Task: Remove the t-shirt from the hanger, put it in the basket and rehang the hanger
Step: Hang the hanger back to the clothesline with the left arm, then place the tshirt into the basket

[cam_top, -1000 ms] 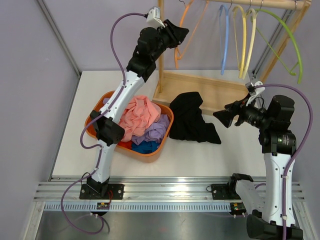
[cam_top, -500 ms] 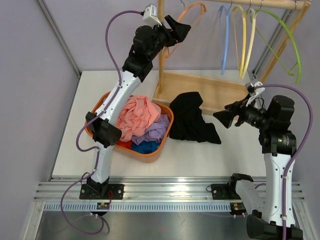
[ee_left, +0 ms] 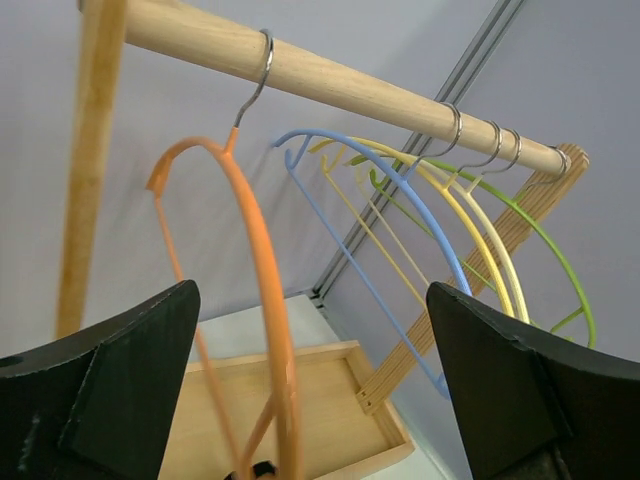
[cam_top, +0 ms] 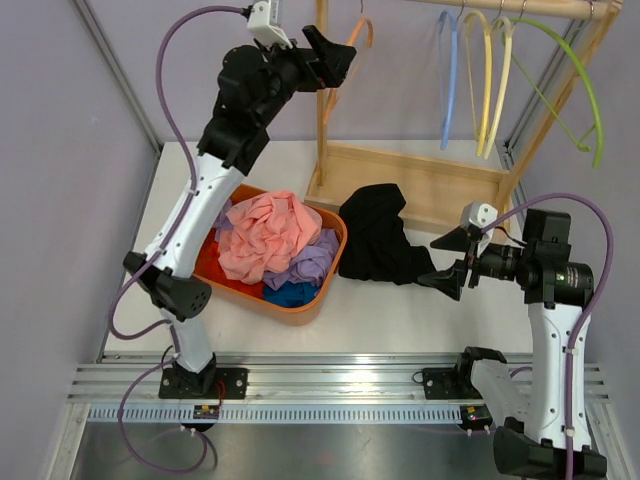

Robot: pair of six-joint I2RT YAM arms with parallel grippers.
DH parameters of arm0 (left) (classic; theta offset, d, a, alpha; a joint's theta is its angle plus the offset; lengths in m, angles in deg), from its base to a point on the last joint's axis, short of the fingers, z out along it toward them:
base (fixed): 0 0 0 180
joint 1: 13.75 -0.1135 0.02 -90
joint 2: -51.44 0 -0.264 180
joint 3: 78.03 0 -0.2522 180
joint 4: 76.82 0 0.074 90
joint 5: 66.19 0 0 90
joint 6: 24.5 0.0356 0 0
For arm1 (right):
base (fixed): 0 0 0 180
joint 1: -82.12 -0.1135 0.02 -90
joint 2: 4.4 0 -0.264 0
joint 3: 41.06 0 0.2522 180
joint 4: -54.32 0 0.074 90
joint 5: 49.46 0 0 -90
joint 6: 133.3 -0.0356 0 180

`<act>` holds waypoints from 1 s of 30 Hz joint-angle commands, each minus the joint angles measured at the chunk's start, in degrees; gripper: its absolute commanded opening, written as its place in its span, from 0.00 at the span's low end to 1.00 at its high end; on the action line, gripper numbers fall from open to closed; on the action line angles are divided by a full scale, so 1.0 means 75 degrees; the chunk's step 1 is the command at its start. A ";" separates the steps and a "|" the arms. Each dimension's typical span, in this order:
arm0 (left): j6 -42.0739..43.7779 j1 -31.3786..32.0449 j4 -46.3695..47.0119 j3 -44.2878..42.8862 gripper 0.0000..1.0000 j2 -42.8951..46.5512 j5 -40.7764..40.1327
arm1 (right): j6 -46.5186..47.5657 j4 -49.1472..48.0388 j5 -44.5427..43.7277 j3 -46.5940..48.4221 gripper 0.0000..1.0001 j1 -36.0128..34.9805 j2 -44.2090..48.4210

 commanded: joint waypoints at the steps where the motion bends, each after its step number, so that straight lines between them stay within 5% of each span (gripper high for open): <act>1: 0.0862 -0.0129 -0.0164 0.0569 0.99 0.0979 -0.0207 | 0.2974 0.1860 0.0607 0.0239 0.84 -0.0057 -0.0578; 3: 0.1108 -0.0164 -0.0246 0.0943 0.99 0.1411 -0.0230 | 0.3072 0.1874 0.0302 0.0251 0.84 -0.0220 -0.0813; 10: 0.1893 -0.0188 -0.0561 0.2956 0.99 0.3049 -0.0184 | -0.1166 -0.2631 -0.3493 -0.0838 0.82 -0.2632 -0.1375; 20: 0.2130 -0.0235 -0.1724 0.6884 0.99 0.6812 -0.0265 | -0.1264 -0.5752 -0.8189 -0.2010 0.88 -0.5011 -0.2548; 26: 0.1754 -0.0235 -0.1957 0.8819 0.99 0.8876 -0.0664 | -0.2247 -0.6938 -0.9985 -0.2000 0.92 -0.5459 -0.4444; 28: 0.1754 -0.0235 -0.2040 0.9146 0.99 0.9332 -0.0699 | -0.2389 -0.6706 -0.9988 -0.1672 0.76 -0.5471 -0.5111; 30: 0.1788 -0.0235 -0.2075 0.9300 0.99 0.9534 -0.0641 | -0.2471 -0.6459 -0.9696 -0.1368 0.43 -0.5459 -0.5349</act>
